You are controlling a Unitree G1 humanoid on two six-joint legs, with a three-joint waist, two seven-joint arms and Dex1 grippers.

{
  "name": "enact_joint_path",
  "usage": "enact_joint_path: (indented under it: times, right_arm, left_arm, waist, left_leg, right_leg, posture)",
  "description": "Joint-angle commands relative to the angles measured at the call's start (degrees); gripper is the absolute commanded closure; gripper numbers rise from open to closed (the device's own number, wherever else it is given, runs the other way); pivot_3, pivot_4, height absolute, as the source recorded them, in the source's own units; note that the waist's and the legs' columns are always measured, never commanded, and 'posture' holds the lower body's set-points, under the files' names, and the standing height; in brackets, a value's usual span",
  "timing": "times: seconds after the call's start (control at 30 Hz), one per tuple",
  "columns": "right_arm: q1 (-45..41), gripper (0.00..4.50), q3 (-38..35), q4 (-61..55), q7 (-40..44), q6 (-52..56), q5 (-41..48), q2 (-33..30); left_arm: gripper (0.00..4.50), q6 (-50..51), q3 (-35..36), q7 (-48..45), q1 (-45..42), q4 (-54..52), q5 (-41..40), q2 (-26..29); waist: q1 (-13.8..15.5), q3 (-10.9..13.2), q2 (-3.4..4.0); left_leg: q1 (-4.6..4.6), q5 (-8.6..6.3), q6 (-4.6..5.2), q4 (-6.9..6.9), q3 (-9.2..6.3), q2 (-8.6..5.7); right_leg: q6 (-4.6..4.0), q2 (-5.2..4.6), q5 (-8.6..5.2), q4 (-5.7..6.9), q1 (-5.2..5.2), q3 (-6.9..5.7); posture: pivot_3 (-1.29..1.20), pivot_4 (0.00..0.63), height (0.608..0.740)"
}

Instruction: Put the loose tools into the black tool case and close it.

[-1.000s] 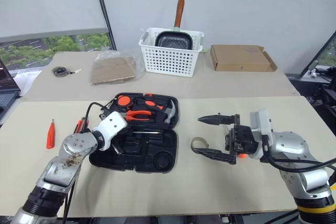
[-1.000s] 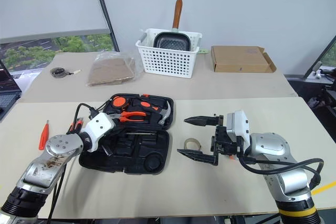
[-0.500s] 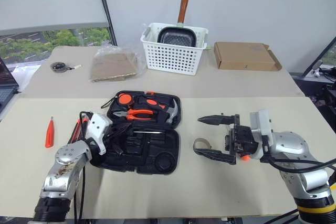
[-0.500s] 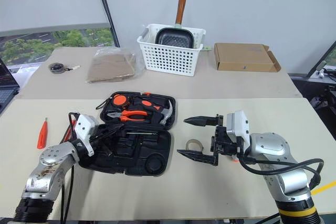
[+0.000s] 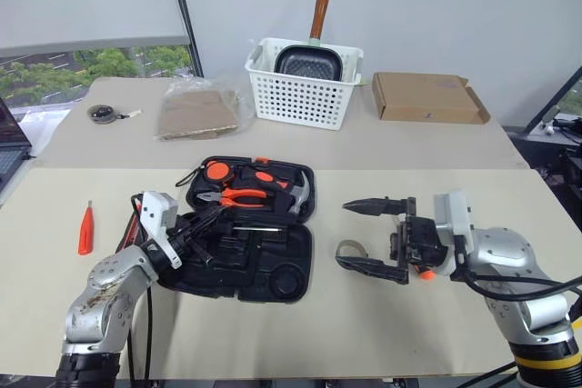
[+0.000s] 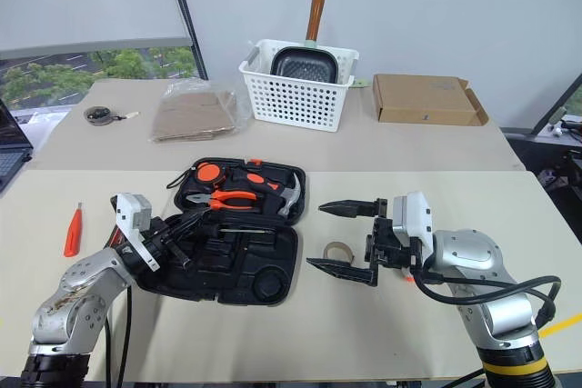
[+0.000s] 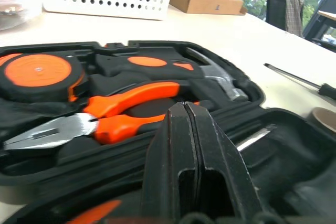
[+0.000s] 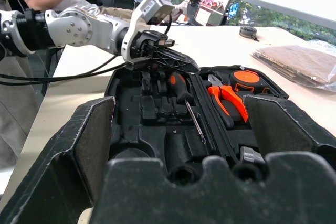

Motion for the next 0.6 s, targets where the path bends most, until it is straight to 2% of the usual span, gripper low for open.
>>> enact_joint_path:
  times: [0.03, 0.3, 0.6]
  right_arm:
    - [0.0, 0.0, -0.5, -1.4, 0.1, -1.5, 0.2, 0.1]
    - [-0.3, 0.0, -0.4, -1.3, 0.3, -1.5, 0.2, -0.1]
    - [-0.4, 0.0, -0.8, -1.2, 0.5, -1.5, 0.2, -0.4]
  left_arm:
    - [4.46, -0.3, -3.0, 2.2, -0.9, -3.1, 5.2, 1.7]
    - [4.46, 2.4, -9.1, 5.9, -2.8, -2.6, 12.8, 2.4]
    - [4.46, 7.1, -10.5, 5.7, -2.5, -0.5, 13.5, 2.8]
  waist:
    - [0.0, 0.0, 0.0]
    - [0.0, 0.0, 0.0]
    - [0.0, 0.0, 0.01]
  left_leg:
    - [0.01, 0.0, 0.0, 0.01, 0.0, 0.0]
    - [0.0, 0.04, 0.06, 0.01, -0.01, 0.0]
    - [0.17, 0.02, -0.07, 0.02, -0.07, 0.01]
  right_leg:
    - [0.0, 0.01, 0.0, 0.0, 0.02, 0.0]
    - [0.01, 0.07, 0.01, -0.01, 0.02, 0.01]
    - [0.02, 0.03, 0.01, 0.04, 0.15, 0.02]
  posture:
    - [0.0, 0.15, 0.7]
    - [0.0, 0.15, 0.7]
    - [0.0, 0.15, 0.7]
